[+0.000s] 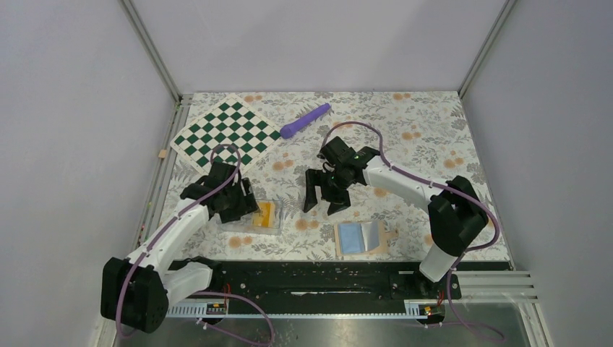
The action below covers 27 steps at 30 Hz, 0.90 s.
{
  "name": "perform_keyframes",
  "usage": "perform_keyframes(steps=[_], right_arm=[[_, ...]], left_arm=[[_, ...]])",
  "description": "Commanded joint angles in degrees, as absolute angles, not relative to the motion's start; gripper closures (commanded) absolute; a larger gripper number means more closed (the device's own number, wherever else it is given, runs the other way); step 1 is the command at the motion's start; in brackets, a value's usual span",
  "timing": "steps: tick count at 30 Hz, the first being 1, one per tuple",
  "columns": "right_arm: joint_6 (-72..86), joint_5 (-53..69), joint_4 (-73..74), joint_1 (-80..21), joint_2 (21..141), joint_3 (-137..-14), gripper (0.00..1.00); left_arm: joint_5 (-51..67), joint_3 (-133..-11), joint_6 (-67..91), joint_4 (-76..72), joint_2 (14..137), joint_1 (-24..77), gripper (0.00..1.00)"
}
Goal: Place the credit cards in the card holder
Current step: Move the storage box to the center of the board.
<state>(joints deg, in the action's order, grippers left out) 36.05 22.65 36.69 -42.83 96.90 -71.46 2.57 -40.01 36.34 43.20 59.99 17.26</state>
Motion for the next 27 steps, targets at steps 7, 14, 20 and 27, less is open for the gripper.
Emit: perform_keyframes(steps=[7,14,20,27], right_arm=[[43.4,31.4,25.6,-43.4,99.6,-69.7,0.13],[45.6,33.4,21.9,-43.6,102.0,-69.4,0.13],[47.3,34.5,18.5,-43.5,102.8,-67.9,0.13],[48.8,35.4,15.6,-43.6,103.1,-65.6,0.13]], left_arm=[[13.9,-35.6,33.4,30.4,67.0,15.9,0.34],[14.8,-33.3,34.1,26.1,71.2,15.8,0.33],[18.4,-32.2,34.0,23.1,75.9,16.0,0.34],[21.9,-31.8,37.7,19.2,77.1,18.6,0.34]])
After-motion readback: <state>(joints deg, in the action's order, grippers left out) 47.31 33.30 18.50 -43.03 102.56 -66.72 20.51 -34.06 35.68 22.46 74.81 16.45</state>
